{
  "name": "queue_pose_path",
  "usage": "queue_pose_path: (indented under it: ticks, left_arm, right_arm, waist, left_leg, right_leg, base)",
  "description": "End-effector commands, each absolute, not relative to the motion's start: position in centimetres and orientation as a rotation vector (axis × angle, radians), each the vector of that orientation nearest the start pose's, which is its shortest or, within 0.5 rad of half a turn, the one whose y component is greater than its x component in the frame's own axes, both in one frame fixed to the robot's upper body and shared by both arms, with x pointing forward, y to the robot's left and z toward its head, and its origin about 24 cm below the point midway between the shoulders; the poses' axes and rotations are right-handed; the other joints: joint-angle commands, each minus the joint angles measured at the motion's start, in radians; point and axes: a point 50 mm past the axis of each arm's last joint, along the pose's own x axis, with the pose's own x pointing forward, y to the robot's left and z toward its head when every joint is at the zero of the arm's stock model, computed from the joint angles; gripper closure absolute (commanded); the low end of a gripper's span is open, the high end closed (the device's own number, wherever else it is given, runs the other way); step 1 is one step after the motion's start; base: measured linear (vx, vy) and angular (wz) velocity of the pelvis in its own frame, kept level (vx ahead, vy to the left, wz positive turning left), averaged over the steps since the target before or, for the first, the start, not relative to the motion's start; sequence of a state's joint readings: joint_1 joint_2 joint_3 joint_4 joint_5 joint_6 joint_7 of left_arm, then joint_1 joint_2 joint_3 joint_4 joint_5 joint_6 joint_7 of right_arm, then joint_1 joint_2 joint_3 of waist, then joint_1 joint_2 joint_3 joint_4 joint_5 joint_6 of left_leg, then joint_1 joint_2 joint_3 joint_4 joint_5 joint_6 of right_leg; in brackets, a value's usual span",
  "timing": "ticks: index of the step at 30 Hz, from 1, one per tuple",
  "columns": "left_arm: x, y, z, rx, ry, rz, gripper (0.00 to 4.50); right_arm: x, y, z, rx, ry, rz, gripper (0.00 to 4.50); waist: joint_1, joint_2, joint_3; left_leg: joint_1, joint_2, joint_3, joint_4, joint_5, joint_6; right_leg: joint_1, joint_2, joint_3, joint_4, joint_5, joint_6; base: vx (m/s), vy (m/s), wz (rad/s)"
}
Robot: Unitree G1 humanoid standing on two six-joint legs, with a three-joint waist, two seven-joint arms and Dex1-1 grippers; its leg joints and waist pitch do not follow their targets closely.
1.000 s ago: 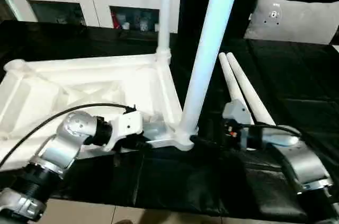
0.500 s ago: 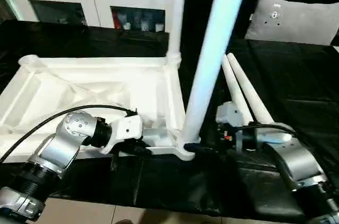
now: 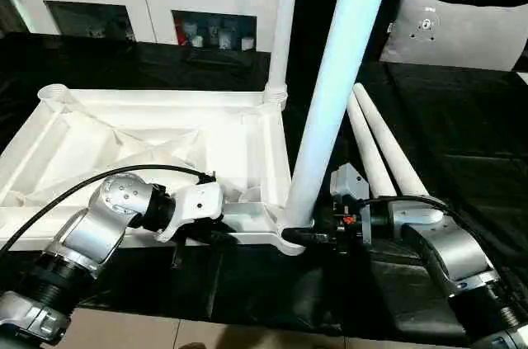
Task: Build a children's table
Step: Rotate leg to tighten
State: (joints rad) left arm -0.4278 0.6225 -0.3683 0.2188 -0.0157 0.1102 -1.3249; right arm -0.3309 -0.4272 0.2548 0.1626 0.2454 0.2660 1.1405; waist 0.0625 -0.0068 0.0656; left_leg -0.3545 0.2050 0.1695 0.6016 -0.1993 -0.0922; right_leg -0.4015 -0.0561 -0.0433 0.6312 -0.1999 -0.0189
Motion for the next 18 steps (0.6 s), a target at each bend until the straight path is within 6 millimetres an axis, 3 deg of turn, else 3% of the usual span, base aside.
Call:
queue_pose_path:
  ticks: [1, 9, 10, 14, 18]
  left_arm:
    - [27.4, 15.3, 7.6, 0.651, 0.421, -1.564, 4.5]
    - [27.5, 15.2, 7.7, 0.612, 0.422, -1.517, 4.5]
    - [27.7, 15.1, 7.7, 0.587, 0.425, -1.453, 4.5]
    - [28.4, 14.5, 8.2, 0.492, 0.421, -1.295, 4.5]
    - [28.9, 13.8, 8.6, 0.429, 0.436, -1.161, 4.5]
  right_arm:
    - [27.5, -13.3, 6.1, -0.139, 0.329, 1.32, 1.63]
    - [27.2, -12.6, 5.7, -0.091, 0.354, 1.308, 1.84]
    - [27.1, -12.2, 5.3, -0.088, 0.368, 1.276, 1.84]
    - [27.6, -10.9, 4.4, -0.064, 0.378, 1.117, 1.86]
    - [28.8, -9.8, 3.8, 0.012, 0.391, 0.917, 1.86]
  waist:
    - [-0.002, -0.001, -0.074]
    - [-0.004, 0.001, -0.073]
    - [-0.004, 0.007, -0.071]
    - [-0.01, 0.006, -0.065]
    - [-0.031, 0.004, -0.062]
  left_leg:
    - [0.002, 0.019, 0.002, -0.064, -0.121, 0.036]
    - [0.001, 0.019, 0.001, -0.065, -0.116, 0.032]
    - [0.001, 0.018, 0.001, -0.065, -0.121, 0.028]
    - [0.005, 0.015, -0.001, -0.07, -0.17, -0.002]
    - [-0.001, 0.013, -0.005, -0.073, -0.188, -0.018]
  right_leg:
    - [0.056, -0.064, 0.044, -0.07, -0.119, -0.223]
    - [0.057, -0.064, 0.044, -0.07, -0.119, -0.221]
    - [0.055, -0.064, 0.044, -0.07, -0.125, -0.22]
    - [0.053, -0.064, 0.044, -0.082, -0.227, -0.197]
    - [0.052, -0.062, 0.043, -0.086, -0.287, -0.175]
  base:
    - [0.0, 0.0, 0.0]
    - [0.0, 0.0, 0.0]
    - [0.0, 0.0, 0.0]
    - [0.0, 0.0, 0.0]
    - [0.0, 0.0, 0.0]
